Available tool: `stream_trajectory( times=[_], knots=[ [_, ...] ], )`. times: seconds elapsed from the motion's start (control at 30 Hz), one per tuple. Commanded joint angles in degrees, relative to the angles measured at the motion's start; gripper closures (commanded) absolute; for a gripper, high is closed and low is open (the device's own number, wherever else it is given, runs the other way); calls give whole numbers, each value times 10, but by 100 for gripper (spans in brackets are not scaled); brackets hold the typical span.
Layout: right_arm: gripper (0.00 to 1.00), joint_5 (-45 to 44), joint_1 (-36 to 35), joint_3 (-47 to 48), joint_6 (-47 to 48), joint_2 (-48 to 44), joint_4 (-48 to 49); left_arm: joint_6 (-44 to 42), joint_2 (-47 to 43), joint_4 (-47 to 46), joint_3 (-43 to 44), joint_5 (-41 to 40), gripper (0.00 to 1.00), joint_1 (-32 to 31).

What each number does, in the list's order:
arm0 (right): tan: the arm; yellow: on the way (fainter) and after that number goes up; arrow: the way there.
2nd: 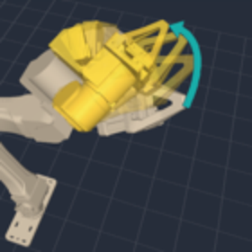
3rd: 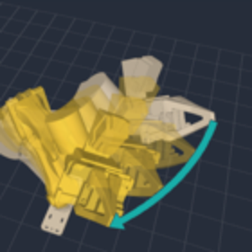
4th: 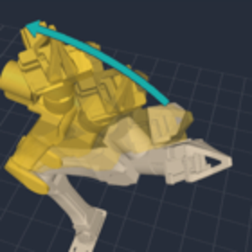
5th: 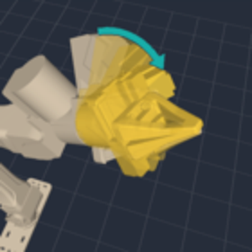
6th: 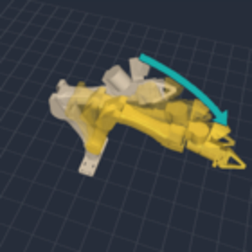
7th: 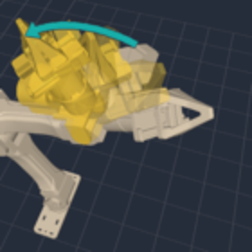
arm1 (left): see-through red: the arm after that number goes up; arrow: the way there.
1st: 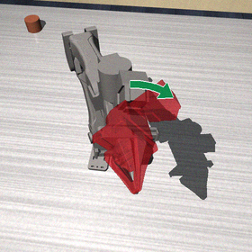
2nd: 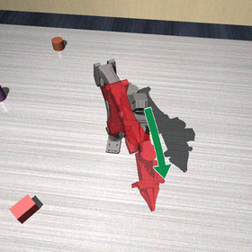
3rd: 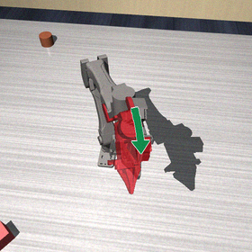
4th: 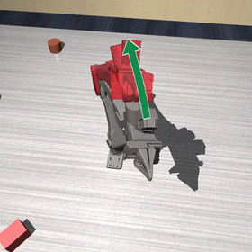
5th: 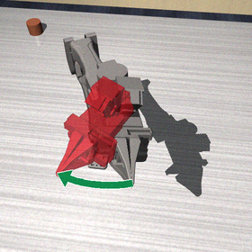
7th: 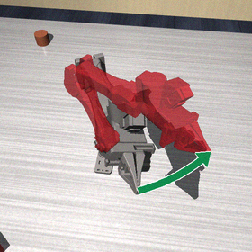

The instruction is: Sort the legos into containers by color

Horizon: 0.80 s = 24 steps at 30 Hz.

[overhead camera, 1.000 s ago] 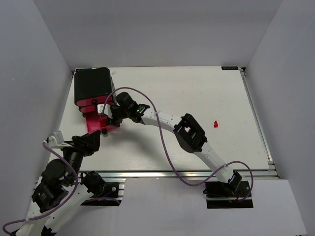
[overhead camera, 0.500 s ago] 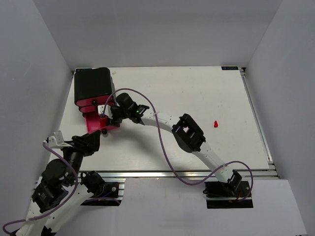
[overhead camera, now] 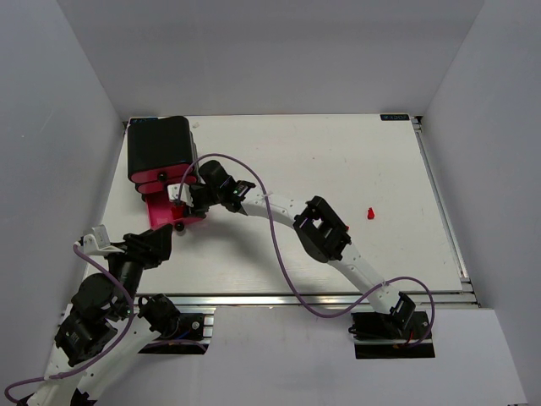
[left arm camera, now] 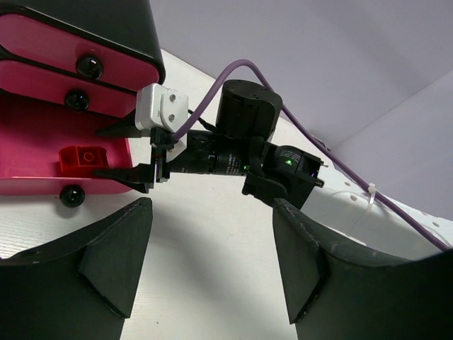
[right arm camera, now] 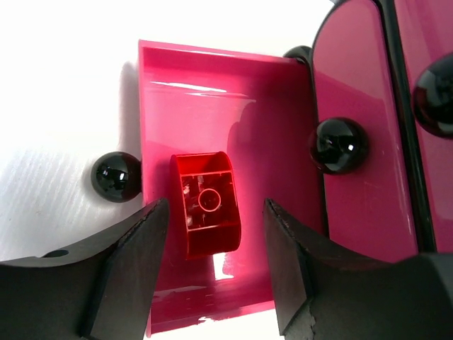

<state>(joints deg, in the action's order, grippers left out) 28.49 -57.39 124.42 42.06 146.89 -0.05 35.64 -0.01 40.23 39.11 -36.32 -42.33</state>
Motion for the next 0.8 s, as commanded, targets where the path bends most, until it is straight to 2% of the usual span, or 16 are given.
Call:
stream_trajectory(
  times=[0.0, 0.77],
  knots=[
    [39, 47, 0, 26, 26, 10, -23, 1, -49, 3, 1, -6, 22, 2],
    [62, 55, 5, 28, 46, 23, -39, 4, -50, 6, 3, -10, 22, 2]
  ],
)
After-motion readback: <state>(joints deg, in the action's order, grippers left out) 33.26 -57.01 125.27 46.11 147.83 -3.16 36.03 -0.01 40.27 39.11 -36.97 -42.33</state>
